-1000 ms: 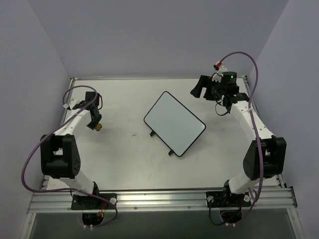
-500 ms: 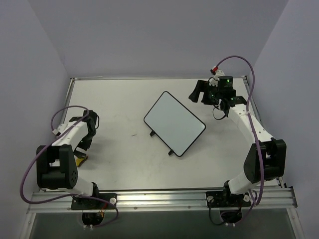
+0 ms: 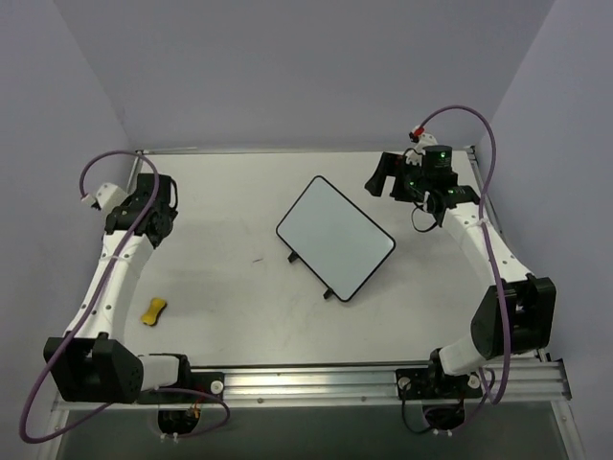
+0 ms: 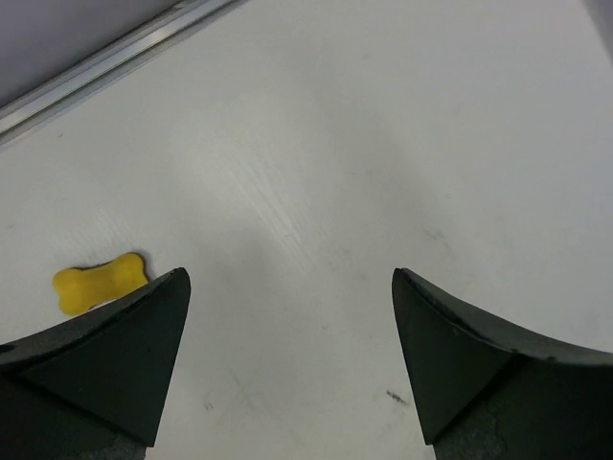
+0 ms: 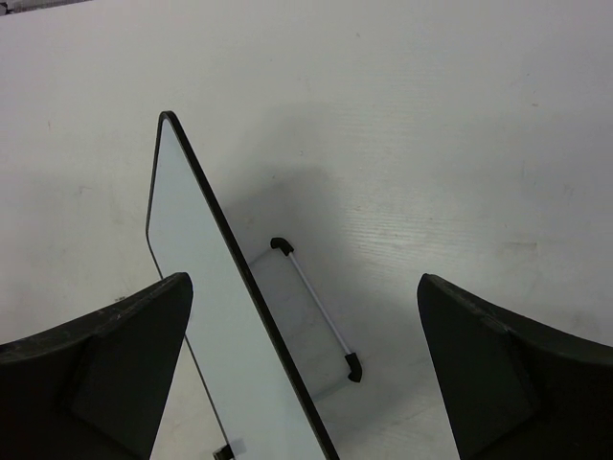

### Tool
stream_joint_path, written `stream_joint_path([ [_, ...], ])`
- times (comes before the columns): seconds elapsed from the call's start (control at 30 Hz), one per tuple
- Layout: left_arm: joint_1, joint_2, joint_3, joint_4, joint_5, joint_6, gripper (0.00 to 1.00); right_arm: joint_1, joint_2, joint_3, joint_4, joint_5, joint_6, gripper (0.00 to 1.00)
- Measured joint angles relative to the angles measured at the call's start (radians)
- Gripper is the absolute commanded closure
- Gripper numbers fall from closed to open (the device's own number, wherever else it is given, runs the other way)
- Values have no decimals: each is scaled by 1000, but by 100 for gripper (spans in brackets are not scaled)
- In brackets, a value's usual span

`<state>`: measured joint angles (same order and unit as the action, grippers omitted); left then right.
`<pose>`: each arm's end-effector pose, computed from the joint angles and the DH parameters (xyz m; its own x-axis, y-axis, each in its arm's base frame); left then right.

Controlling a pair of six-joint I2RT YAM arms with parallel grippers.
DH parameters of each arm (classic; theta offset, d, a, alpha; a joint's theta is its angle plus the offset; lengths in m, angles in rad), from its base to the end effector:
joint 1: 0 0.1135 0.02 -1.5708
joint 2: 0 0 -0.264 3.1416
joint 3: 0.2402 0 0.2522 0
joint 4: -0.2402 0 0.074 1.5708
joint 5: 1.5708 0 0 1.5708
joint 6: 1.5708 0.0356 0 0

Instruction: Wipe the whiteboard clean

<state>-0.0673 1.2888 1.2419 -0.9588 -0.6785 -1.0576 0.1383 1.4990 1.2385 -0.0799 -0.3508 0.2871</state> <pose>0.2494 0.0056 0.3296 -0.1672 -0.6685 -0.7247 -0.8730 0.4419 -0.2063 0.3494 0.0610 0.3358 -0.4447 0.2066 -0.8715 -0.3382 0.8623 0.3770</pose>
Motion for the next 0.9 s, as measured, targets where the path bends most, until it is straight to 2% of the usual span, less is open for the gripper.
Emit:
stream_joint_path([
  [0.23, -286, 13, 169, 99, 54, 336, 6, 0, -61, 13, 6, 6, 13, 0],
  [0.33, -356, 12, 177, 142, 128, 436, 6, -1, -74, 18, 13, 7, 26, 0],
  [0.6, -365, -89, 122, 227, 352, 586, 6, -2, -133, 16, 16, 27, 43, 0],
  [0.9, -370, -116, 101, 278, 464, 620, 6, -8, -236, -37, 55, 43, 61, 0],
])
